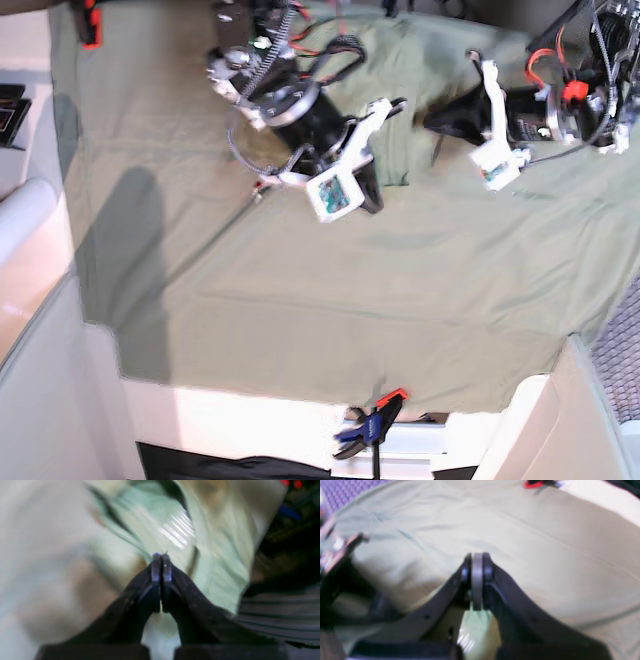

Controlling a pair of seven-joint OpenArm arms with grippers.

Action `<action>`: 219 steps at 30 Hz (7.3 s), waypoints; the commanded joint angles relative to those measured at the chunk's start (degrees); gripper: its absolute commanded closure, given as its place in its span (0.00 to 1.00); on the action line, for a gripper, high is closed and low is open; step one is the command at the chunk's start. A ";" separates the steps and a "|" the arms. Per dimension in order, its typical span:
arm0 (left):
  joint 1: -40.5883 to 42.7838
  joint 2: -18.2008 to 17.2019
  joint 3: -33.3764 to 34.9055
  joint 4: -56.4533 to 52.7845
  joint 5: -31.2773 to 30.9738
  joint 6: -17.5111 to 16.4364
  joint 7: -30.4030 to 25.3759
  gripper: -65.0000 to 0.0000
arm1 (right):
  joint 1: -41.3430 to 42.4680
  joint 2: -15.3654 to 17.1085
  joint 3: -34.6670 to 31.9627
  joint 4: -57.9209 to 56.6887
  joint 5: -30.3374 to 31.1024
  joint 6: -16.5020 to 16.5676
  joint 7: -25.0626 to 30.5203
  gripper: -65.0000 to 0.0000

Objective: Fold the T-shirt properly

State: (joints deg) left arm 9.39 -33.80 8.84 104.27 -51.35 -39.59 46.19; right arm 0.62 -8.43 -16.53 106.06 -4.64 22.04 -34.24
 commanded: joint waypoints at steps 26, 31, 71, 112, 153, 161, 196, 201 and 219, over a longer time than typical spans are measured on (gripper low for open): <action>0.15 -1.64 16.92 1.46 19.17 -0.41 -1.33 1.00 | 18.69 5.68 8.28 -34.27 -2.34 -0.33 3.58 1.00; 0.15 -4.17 12.94 8.07 17.51 -0.41 -1.31 1.00 | 18.62 6.86 8.28 -34.27 -0.70 -0.33 3.61 1.00; 7.37 -3.48 6.88 -2.89 25.53 -0.41 -10.91 1.00 | 18.84 6.82 8.28 -34.27 0.83 -0.31 3.02 1.00; -41.62 10.16 29.75 -46.88 36.04 -0.41 -20.94 1.00 | 5.60 7.19 8.28 -16.41 0.96 -0.37 -7.39 1.00; -19.17 -11.21 -4.57 -18.21 1.84 -0.41 -0.79 1.00 | -5.09 9.20 17.33 -0.17 3.67 -1.27 -8.44 1.00; 3.32 -11.78 -24.63 -7.21 -3.10 -0.41 4.46 1.00 | -15.28 15.08 18.91 7.17 7.21 -1.27 -8.46 1.00; 42.38 -6.58 -10.10 -25.38 24.44 1.55 6.67 1.00 | -51.54 24.30 18.53 -8.72 19.67 -1.29 -9.79 1.00; 26.67 -3.48 -2.89 -42.03 24.24 0.96 3.34 1.00 | -48.24 24.24 18.53 -22.21 19.65 -1.25 -10.82 1.00; -1.49 15.82 23.26 -75.97 33.24 6.69 -16.22 1.00 | -22.56 18.91 18.53 -50.18 10.62 -0.98 -5.03 1.00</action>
State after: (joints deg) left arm 8.16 -17.41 32.12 28.16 -18.06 -33.17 29.87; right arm -21.41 10.17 1.87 55.59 5.74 20.56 -39.00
